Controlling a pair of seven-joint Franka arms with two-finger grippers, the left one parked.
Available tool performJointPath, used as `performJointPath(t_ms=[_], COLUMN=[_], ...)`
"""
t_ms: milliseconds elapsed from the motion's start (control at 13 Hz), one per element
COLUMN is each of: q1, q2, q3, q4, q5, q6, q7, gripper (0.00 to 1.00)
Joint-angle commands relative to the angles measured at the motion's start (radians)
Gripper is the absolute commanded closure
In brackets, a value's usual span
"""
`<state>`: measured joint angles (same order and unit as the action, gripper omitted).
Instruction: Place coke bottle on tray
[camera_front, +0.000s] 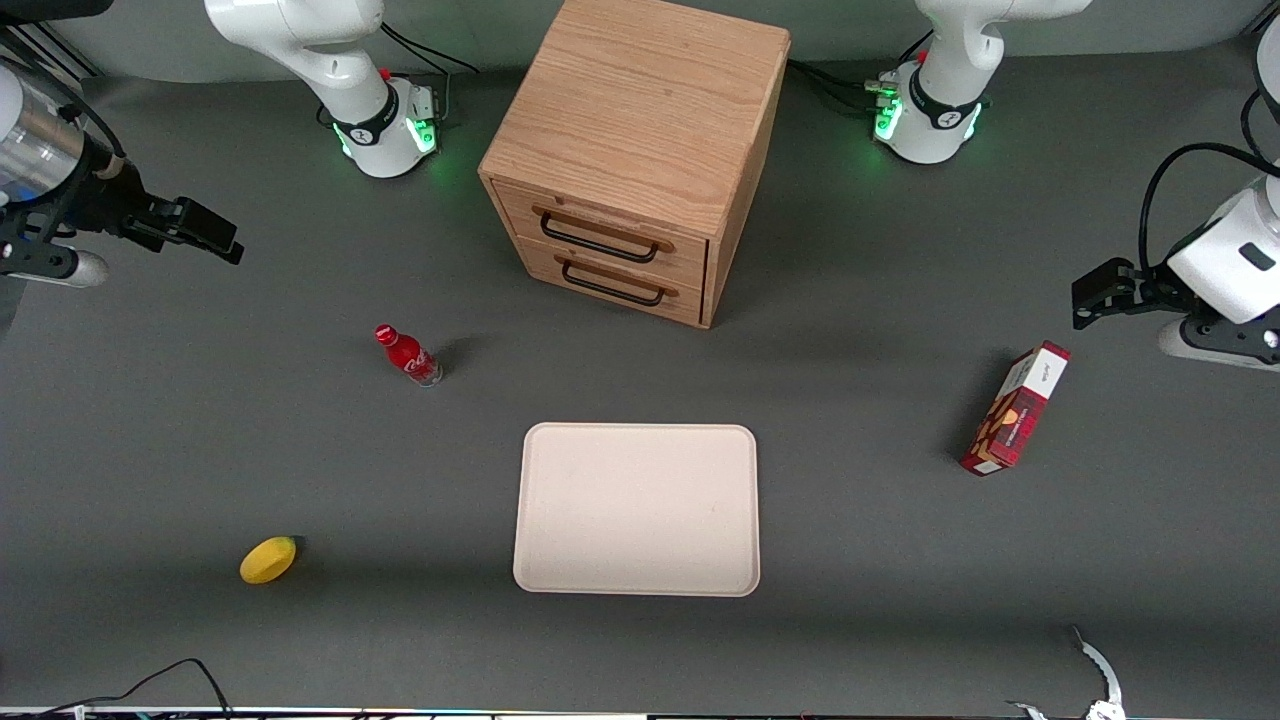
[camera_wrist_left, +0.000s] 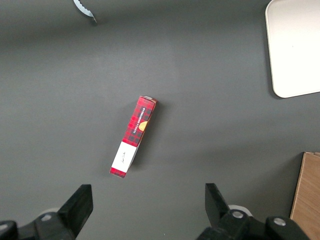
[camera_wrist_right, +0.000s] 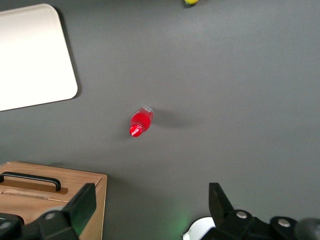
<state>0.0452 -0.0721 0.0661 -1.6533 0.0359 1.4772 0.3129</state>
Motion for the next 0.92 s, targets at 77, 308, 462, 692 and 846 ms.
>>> performJointPath(t_ms=[77, 308, 462, 692, 846], q1=[0.008, 0.008, 0.008, 0.008, 0.007], q2=[0.011, 0.069, 0.083, 0.115, 0.109], q3=[0.053, 0.087, 0.119, 0.123, 0.141], q4=[-0.268, -0.442, -0.558, -0.621, -0.663], q5=[0.045, 0.045, 0.044, 0.044, 0.044], q6=[0.264, 0.57, 0.729, 0.82, 0.853], q7=[0.029, 0.076, 0.1, 0.113, 0.118], gripper=[0.0, 0.0, 0.0, 0.0, 0.0])
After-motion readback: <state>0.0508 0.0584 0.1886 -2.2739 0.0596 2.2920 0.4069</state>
